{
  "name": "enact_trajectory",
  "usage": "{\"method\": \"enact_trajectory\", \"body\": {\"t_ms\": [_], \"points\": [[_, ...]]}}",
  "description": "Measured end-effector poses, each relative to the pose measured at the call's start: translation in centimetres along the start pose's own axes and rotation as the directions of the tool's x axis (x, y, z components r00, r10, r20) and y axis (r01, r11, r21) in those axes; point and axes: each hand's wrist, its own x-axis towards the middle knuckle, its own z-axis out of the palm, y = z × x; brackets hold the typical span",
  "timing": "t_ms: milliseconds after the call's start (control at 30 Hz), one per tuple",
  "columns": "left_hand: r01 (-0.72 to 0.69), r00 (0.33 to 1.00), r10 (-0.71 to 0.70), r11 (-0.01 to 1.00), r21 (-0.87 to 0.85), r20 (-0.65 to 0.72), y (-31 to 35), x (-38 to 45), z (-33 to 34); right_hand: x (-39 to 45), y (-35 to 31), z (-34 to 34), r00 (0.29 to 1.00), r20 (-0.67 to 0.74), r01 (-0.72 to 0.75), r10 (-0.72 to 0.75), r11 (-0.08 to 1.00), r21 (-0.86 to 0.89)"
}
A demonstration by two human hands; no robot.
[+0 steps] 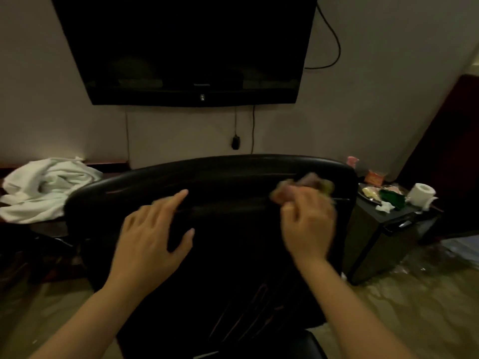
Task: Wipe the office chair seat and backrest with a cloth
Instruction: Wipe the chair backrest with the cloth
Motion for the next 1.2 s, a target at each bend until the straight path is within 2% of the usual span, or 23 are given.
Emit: {"method": "enact_trajectory", "body": {"t_ms": [67,100,133,200,267,300,367,433,467,500,533,600,633,700,767,867,900,933,1000,1067,1100,1133,1200], "points": [[0.151,0.972,-0.140,0.987,0.046,-0.190,-2.8,-0.7,-1.4,0.6,0.7,-0.5,0.970,-0.068,-0.232,0.232,0.973,-0.001],[0.257,0.941,-0.242,0.966,0.036,-0.238,-4.1,-1.1,-2.1,0.6,-0.2,-0.2,0.957,-0.076,-0.280,0.280,0.960,0.002],[0.339,0.917,-0.323,0.940,0.028,-0.235,-5.2,-1.5,-2.4,0.3,-1.7,0.3,0.964,-0.061,-0.259,0.259,0.966,0.019],[0.384,0.915,-0.372,0.922,0.057,-0.155,-6.4,-2.1,-2.6,-1.2,-6.3,2.0,0.997,0.038,-0.070,0.067,0.994,0.088],[0.376,0.924,-0.368,0.923,0.078,-0.106,-6.7,-2.0,-2.3,-3.5,-11.7,4.0,0.972,0.144,0.159,-0.185,0.972,0.175],[0.378,0.924,-0.370,0.923,0.078,-0.096,-6.7,-1.8,-2.3,-4.4,-14.0,4.6,0.950,0.168,0.229,-0.263,0.953,0.199],[0.371,0.927,-0.362,0.924,0.092,-0.100,-6.9,-1.7,-2.4,-4.9,-16.1,5.0,0.920,0.209,0.278,-0.331,0.928,0.246],[0.333,0.941,-0.321,0.935,0.121,-0.107,-7.4,-2.0,-2.8,-4.6,-14.2,4.5,0.888,0.217,0.365,-0.406,0.908,0.208],[0.308,0.950,-0.297,0.942,0.132,-0.102,-7.6,-2.1,-3.0,-4.2,-12.5,4.1,0.899,0.198,0.367,-0.391,0.919,0.145],[0.285,0.957,-0.274,0.948,0.141,-0.094,-7.7,-2.2,-3.2,-3.5,-10.8,3.6,0.940,0.155,0.295,-0.303,0.952,0.077],[0.265,0.964,-0.255,0.953,0.150,-0.081,-7.8,-2.2,-3.4,-2.9,-9.6,3.2,0.982,0.101,0.160,-0.162,0.987,0.026],[0.240,0.971,-0.236,0.957,0.162,-0.043,-7.8,-2.0,-3.3,-2.8,-9.9,3.4,0.996,0.054,-0.065,0.066,0.998,-0.009],[0.237,0.971,-0.235,0.958,0.162,-0.030,-7.8,-1.8,-3.2,-3.3,-11.3,3.9,0.995,0.075,-0.071,0.069,0.997,0.026],[0.245,0.969,-0.245,0.954,0.171,-0.026,-7.8,-1.7,-2.9,-5.4,-15.2,5.3,0.977,0.166,0.117,-0.136,0.986,0.116],[0.224,0.974,-0.224,0.950,0.217,-0.027,-7.9,-1.8,-2.8,-7.3,-18.2,6.3,0.909,0.209,0.334,-0.362,0.930,0.155],[0.188,0.980,-0.197,0.945,0.266,0.005,-8.3,-1.6,-3.3,-6.1,-17.4,6.0,0.840,0.255,0.444,-0.478,0.877,0.182],[0.177,0.982,-0.189,0.944,0.278,0.018,-8.4,-1.5,-3.5,-5.6,-15.8,5.5,0.844,0.239,0.451,-0.480,0.876,0.168],[0.161,0.984,-0.177,0.942,0.293,0.029,-8.5,-1.5,-3.7,-5.1,-13.9,5.0,0.879,0.208,0.408,-0.428,0.903,0.134],[0.137,0.987,-0.158,0.941,0.310,0.044,-8.4,-1.3,-3.8,-3.8,-10.8,3.8,0.980,0.122,0.154,-0.159,0.987,0.050],[0.126,0.987,-0.148,0.951,0.283,0.057,-8.3,-0.9,-3.5,-3.7,-11.0,3.8,0.997,0.064,-0.033,0.033,0.999,0.011],[0.132,0.987,-0.152,0.956,0.262,0.059,-8.2,-0.6,-3.4,-4.0,-12.3,4.3,0.995,0.094,-0.026,0.022,0.999,0.046],[0.140,0.986,-0.158,0.959,0.246,0.057,-8.2,-0.5,-3.3,-4.6,-14.0,4.9,0.986,0.150,0.055,-0.069,0.994,0.095],[0.128,0.987,-0.148,0.957,0.261,0.057,-8.3,-0.5,-3.1,-6.3,-17.3,6.1,0.913,0.222,0.303,-0.341,0.934,0.188]]}}
